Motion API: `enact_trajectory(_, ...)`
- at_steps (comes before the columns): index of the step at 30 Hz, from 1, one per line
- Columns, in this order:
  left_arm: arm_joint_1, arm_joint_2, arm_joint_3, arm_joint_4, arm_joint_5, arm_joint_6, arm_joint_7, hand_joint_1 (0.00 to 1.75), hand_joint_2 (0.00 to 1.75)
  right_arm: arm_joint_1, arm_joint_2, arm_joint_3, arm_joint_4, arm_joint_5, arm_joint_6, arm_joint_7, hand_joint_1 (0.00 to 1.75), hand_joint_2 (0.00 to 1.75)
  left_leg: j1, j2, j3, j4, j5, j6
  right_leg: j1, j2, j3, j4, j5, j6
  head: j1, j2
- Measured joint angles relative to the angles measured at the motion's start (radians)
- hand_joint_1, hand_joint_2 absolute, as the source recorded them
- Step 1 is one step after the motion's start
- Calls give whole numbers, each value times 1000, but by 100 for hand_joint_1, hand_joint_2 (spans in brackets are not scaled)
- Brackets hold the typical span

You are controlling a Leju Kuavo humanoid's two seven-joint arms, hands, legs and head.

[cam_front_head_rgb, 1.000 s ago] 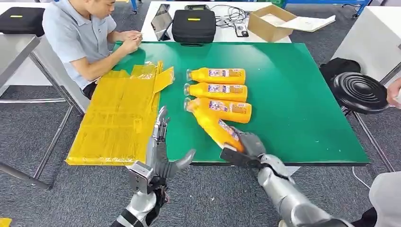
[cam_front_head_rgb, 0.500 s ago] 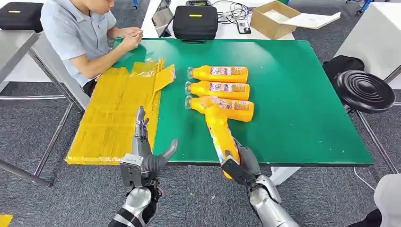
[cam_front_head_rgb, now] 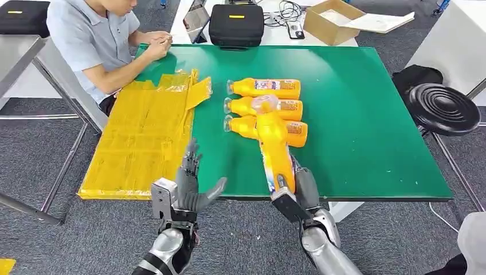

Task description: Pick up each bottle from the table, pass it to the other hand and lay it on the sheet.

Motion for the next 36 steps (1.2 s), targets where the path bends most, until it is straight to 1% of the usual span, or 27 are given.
enact_trajectory(4,0,16,-38,15,-13,-159,38,0,175,2,-22,68,-80,48,-14,0,175,0,0,0,-1,0,0,0,0,0,-1,0,0,0,0,0)
enact_trajectory(6,-1,21,-51,24,-5,-202,62,0,175,6,-27,99,-112,56,-14,0,175,0,0,0,-1,0,0,0,0,0,-1,0,0,0,0,0)
enact_trajectory(10,-11,27,-63,41,-6,-214,79,0,175,9,-30,143,-149,70,-7,0,175,0,0,0,-1,0,0,0,0,0,-1,0,0,0,0,0)
enact_trajectory(13,-20,29,-72,46,-13,-231,72,0,175,9,-34,172,-151,74,35,0,175,0,0,0,-1,0,0,0,0,0,-1,0,0,0,0,0)
enact_trajectory(17,-23,29,-79,48,-13,-236,69,0,175,8,-35,191,-151,76,48,0,175,0,0,0,-1,0,0,0,0,0,-1,0,0,0,0,0)
enact_trajectory(19,-24,29,-83,47,-16,-254,52,0,175,7,-36,201,-150,80,76,0,175,0,0,-1,-2,0,0,0,0,0,-1,0,0,0,0,0)
enact_trajectory(22,-23,32,-86,40,0,-321,32,0,175,-5,-37,219,-140,88,130,1,175,0,0,-2,-2,0,0,0,0,0,-1,0,0,0,0,0)
enact_trajectory(24,-21,33,-86,29,19,-349,33,0,175,-16,-37,239,-123,108,145,0,175,0,0,-2,-2,0,0,0,0,0,-1,0,0,0,0,0)
enact_trajectory(28,-18,31,-77,18,78,-353,48,0,175,-35,-36,283,-87,145,169,0,175,0,0,-2,-2,0,0,0,0,0,-1,0,0,0,0,0)
enact_trajectory(36,3,31,-35,-15,229,-487,71,0,175,-52,-45,327,-46,135,155,-1,175,0,0,-2,-2,0,0,0,0,0,-2,0,0,0,0,0)
